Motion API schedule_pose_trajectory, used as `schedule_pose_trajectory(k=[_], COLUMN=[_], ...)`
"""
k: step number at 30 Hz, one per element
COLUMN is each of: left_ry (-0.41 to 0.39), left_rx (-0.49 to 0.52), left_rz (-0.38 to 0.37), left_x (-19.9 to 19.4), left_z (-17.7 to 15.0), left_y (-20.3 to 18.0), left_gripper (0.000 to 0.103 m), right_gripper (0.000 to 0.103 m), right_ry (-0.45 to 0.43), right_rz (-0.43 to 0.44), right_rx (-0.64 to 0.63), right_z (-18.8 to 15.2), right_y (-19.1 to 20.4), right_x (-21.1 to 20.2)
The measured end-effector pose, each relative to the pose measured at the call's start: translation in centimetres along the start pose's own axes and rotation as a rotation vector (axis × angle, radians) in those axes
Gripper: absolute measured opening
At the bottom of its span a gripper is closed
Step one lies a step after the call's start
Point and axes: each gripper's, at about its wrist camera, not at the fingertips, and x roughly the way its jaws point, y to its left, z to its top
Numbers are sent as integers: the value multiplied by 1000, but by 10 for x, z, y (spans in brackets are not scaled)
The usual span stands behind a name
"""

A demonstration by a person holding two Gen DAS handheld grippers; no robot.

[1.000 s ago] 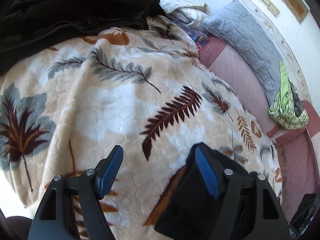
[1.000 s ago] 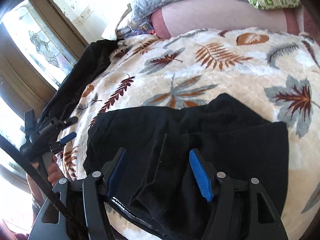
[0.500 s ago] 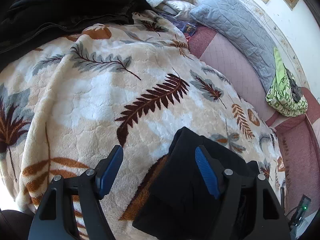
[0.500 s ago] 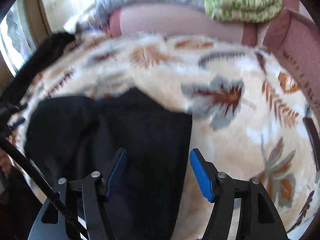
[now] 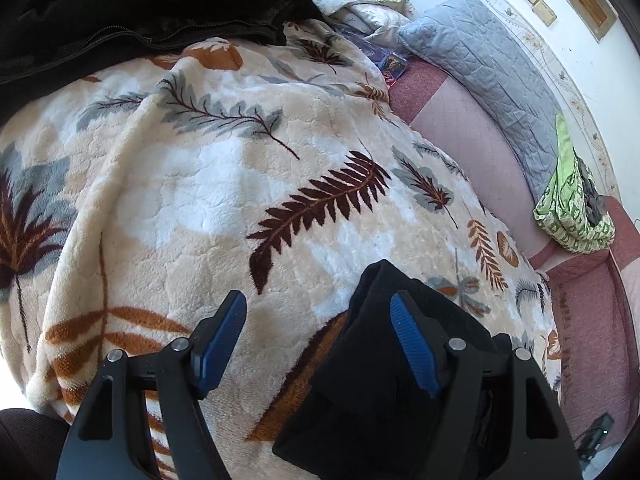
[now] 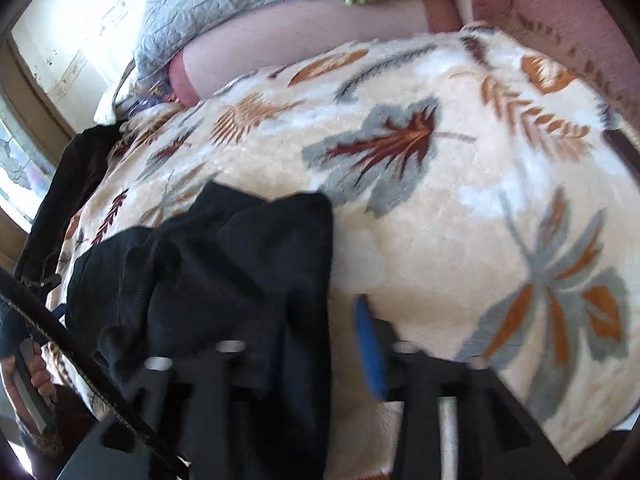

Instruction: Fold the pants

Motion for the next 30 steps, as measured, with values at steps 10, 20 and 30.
schedule_pose_trajectory(k=[10, 20, 30], left_ry=[-20, -36, -4], left_rx=[35, -62, 57], left_rz=[46, 41, 16], left_x=[-8, -25, -28], left_z=[-4, -6, -38], left_y=[-2, 40, 21], left_gripper=[74, 74, 74], right_gripper=[40, 61, 61], right_ry=[-5, 107, 139], right_rz=[212, 273, 406], right_rx=[-250, -365, -355], right_z=[-16, -26, 0], right_y=[97, 131, 154], right_x=[-6, 27, 18])
